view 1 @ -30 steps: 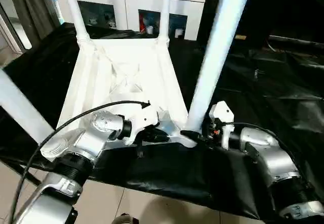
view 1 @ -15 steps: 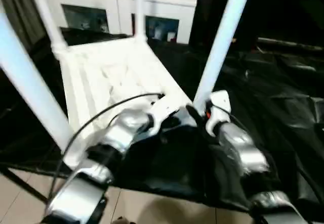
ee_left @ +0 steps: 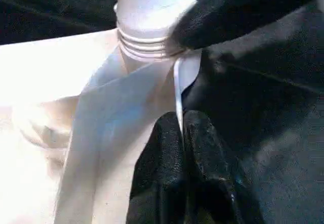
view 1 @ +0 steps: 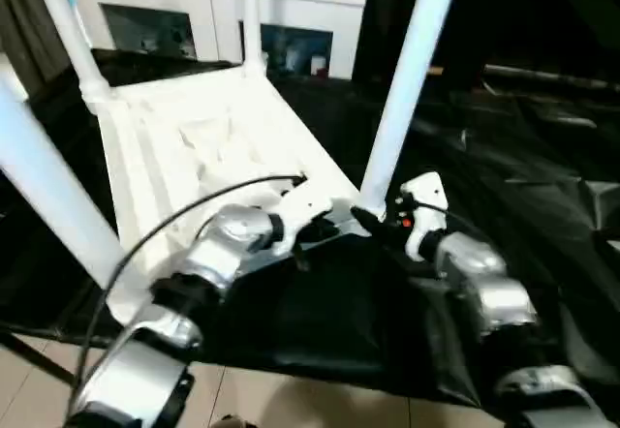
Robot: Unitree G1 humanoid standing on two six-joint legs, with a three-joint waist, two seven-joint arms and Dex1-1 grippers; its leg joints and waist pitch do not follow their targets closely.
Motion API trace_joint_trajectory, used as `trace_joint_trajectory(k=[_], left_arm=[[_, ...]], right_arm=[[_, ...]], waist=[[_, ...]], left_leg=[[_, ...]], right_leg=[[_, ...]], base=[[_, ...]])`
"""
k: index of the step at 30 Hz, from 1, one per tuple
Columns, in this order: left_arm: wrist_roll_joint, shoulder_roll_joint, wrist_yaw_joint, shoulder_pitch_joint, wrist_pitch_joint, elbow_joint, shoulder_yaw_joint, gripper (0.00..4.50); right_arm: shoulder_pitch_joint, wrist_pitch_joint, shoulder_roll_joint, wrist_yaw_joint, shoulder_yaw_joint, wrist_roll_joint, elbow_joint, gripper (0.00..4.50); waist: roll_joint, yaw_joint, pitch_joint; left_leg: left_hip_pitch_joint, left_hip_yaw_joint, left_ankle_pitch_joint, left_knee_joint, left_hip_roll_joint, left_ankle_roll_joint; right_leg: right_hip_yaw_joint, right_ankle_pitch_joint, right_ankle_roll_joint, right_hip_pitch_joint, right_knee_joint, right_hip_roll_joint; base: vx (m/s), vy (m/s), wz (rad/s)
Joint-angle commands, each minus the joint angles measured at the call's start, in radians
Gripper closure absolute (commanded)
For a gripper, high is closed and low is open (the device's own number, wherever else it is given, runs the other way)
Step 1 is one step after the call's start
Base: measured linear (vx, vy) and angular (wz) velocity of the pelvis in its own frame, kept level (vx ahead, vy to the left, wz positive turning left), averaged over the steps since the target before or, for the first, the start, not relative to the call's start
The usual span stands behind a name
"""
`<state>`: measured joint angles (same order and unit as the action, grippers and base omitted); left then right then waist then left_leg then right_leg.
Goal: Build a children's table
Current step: Rotate leg to tighten
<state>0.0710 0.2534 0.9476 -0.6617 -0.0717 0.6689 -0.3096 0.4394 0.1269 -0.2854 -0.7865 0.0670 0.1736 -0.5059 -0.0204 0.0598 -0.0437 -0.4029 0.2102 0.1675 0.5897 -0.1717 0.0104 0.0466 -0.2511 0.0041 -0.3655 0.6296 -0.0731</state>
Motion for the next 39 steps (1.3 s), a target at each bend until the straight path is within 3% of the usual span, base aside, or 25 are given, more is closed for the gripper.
trace_joint_trajectory(k=[1, 4, 6, 10, 16, 23, 28, 30, 32, 34, 36, 37, 39], left_arm=[[-0.027, 0.02, 0.122, 0.024, 0.023, -0.043, -0.026, 4.5], [-0.04, 0.042, 0.164, 0.036, 0.023, -0.07, -0.032, 4.5], [-0.046, 0.05, 0.184, 0.044, 0.018, -0.087, -0.033, 4.5], [-0.048, 0.053, 0.188, 0.048, 0.01, -0.098, -0.032, 4.5], [-0.053, 0.064, 0.206, 0.056, 0.008, -0.108, -0.031, 4.5], [-0.047, 0.065, 0.21, 0.066, 0.002, -0.117, -0.026, 4.5], [-0.048, 0.062, 0.199, 0.068, -0.003, -0.117, -0.024, 4.5], [-0.026, 0.029, 0.12, 0.047, -0.022, -0.076, -0.015, 4.5], [-0.015, 0.005, 0.072, 0.031, -0.032, -0.052, -0.009, 4.5], [-0.008, -0.01, 0.042, 0.02, -0.036, -0.035, -0.007, 4.5], [0.016, -0.05, -0.039, -0.01, -0.047, 0.008, -0.007, 4.5], [0.032, -0.087, -0.109, -0.035, -0.064, 0.043, -0.005, 4.5], [0.041, -0.109, -0.149, -0.049, -0.074, 0.062, -0.003, 4.5]], right_arm=[[-0.017, 0.023, -0.027, -0.118, 0.037, 0.018, 0.038, 0.87], [-0.023, 0.028, -0.042, -0.163, 0.042, 0.018, 0.052, 0.87], [-0.024, 0.03, -0.046, -0.182, 0.052, 0.022, 0.056, 0.87], [-0.024, 0.035, -0.042, -0.19, 0.059, 0.031, 0.057, 1.03], [-0.027, 0.047, -0.044, -0.229, 0.07, 0.034, 0.061, 1.53], [-0.032, 0.045, -0.055, -0.245, 0.077, 0.033, 0.06, 1.86], [-0.034, 0.047, -0.051, -0.24, 0.076, 0.028, 0.058, 1.91], [-0.036, 0.042, -0.011, -0.122, 0.043, 0.011, 0.024, 1.93], [-0.031, 0.038, 0.015, -0.041, 0.022, -0.002, -0.005, 1.93], [-0.03, 0.036, 0.033, 0.006, 0.011, -0.007, -0.021, 1.93], [-0.03, 0.04, 0.084, 0.121, -0.012, -0.018, -0.043, 1.93], [-0.023, 0.045, 0.131, 0.234, -0.033, -0.03, -0.063, 1.93], [-0.018, 0.048, 0.157, 0.299, -0.044, -0.037, -0.074, 1.93]], waist=[[-0.002, 0.006, 0.062], [0.001, 0.007, 0.058], [0.002, 0.01, 0.055], [0.002, 0.016, 0.055], [-0.002, 0.025, 0.059], [-0.002, 0.026, 0.058], [-0.003, 0.026, 0.059], [-0.002, 0.024, 0.058], [-0.004, 0.022, 0.056], [-0.004, 0.019, 0.053], [-0.003, 0.018, 0.051], [0.003, 0.015, 0.052], [-0.002, 0.012, 0.052]], left_leg=[[0.031, -0.038, 0.092, -0.057, -0.073, -0.104], [0.036, -0.037, 0.126, -0.062, -0.078, -0.101], [0.04, -0.038, 0.172, -0.068, -0.082, -0.067], [0.043, -0.036, 0.187, -0.07, -0.081, -0.034], [0.039, -0.033, 0.125, -0.062, -0.076, -0.059], [0.04, -0.033, 0.142, -0.064, -0.079, -0.054], [0.04, -0.033, 0.127, -0.062, -0.077, -0.056], [0.04, -0.032, 0.128, -0.063, -0.078, -0.058], [0.042, -0.034, 0.159, -0.066, -0.078, -0.04], [0.044, -0.036, 0.208, -0.072, -0.078, -0.007], [0.043, -0.036, 0.227, -0.075, -0.077, 0.005], [0.047, -0.037, 0.238, -0.077, -0.079, 0.022], [0.048, -0.04, 0.255, -0.082, -0.078, 0.046]], right_leg=[[-0.045, 0.204, -0.269, 0.031, -0.059, -0.088], [-0.042, 0.138, -0.285, 0.025, -0.063, -0.087], [-0.043, 0.049, -0.285, 0.022, -0.069, -0.088], [-0.046, 0.029, -0.275, 0.021, -0.07, -0.089], [-0.046, 0.118, -0.272, 0.025, -0.06, -0.089], [-0.044, 0.074, -0.269, 0.023, -0.063, -0.089], [-0.045, 0.093, -0.269, 0.024, -0.061, -0.089], [-0.046, 0.09, -0.271, 0.02, -0.061, -0.089], [-0.046, 0.033, -0.268, 0.019, -0.069, -0.091], [-0.047, -0.053, -0.254, 0.018, -0.077, -0.092], [-0.049, -0.083, -0.24, 0.015, -0.082, -0.091], [-0.051, -0.091, -0.236, 0.011, -0.082, -0.092], [-0.049, -0.112, -0.229, 0.012, -0.084, -0.092]], base=[[0.0, 0.0, 0.0], [0.0, 0.0, 0.0], [0.0, 0.0, 0.0], [0.0, 0.0, 0.0], [0.0, 0.0, 0.0], [0.0, 0.0, 0.0], [0.0, 0.0, 0.0], [0.0, 0.0, 0.0], [0.0, 0.0, 0.0], [0.0, 0.0, 0.0], [0.0, 0.0, 0.0], [0.0, 0.0, 0.0], [0.0, 0.0, 0.0]])
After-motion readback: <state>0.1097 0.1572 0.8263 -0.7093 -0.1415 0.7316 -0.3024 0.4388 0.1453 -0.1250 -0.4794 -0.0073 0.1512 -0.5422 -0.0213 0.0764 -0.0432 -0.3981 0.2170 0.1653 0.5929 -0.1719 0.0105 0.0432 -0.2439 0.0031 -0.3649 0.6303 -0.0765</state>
